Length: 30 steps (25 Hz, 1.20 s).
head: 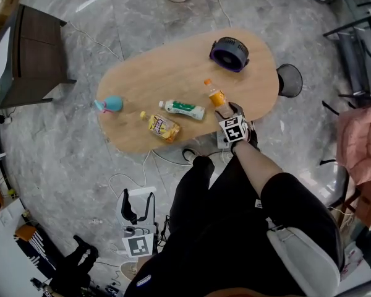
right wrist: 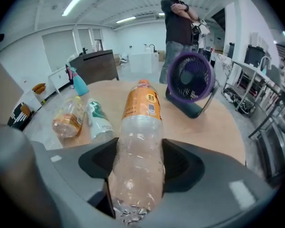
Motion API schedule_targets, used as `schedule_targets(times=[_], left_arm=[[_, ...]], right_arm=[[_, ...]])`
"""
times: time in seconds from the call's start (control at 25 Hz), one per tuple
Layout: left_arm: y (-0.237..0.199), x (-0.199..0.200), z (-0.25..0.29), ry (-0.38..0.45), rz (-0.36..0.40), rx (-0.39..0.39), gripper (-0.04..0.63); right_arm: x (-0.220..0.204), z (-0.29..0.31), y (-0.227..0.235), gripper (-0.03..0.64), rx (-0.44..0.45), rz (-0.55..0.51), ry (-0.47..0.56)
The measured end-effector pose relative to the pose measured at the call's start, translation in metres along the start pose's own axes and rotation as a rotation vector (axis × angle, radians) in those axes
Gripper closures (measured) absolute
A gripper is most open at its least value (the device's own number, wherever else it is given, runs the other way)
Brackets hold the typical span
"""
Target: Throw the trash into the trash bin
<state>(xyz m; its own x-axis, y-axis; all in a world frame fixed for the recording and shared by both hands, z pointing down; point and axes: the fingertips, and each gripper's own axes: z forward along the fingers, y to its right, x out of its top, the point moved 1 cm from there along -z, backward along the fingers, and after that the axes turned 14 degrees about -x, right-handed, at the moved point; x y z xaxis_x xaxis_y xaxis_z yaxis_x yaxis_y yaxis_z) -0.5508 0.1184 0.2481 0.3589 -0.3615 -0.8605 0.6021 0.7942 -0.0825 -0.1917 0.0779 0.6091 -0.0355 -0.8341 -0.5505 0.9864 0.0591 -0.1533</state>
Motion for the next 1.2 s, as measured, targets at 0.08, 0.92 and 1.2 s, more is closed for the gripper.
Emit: schedule_targets(times=[0.08, 0.92, 1.2], left_arm=[[0.001, 0.008, 0.0, 0.024, 0.02, -0.01, 0.175], [0.041, 0.1, 0.105, 0.143, 0.232, -0.236, 0.179], [0.106, 0.131, 0.188, 0.064, 0.272, -0.265, 0.179]], right_arm=[[0.017, -0.032, 0.001, 0.307, 0.031, -0.023, 0.057], [0.045, -0.23, 0.228, 0.307, -0.27, 0.347, 0.291], [-0.017, -0.199, 0.371, 0.307, -0.362, 0.508, 0.233]])
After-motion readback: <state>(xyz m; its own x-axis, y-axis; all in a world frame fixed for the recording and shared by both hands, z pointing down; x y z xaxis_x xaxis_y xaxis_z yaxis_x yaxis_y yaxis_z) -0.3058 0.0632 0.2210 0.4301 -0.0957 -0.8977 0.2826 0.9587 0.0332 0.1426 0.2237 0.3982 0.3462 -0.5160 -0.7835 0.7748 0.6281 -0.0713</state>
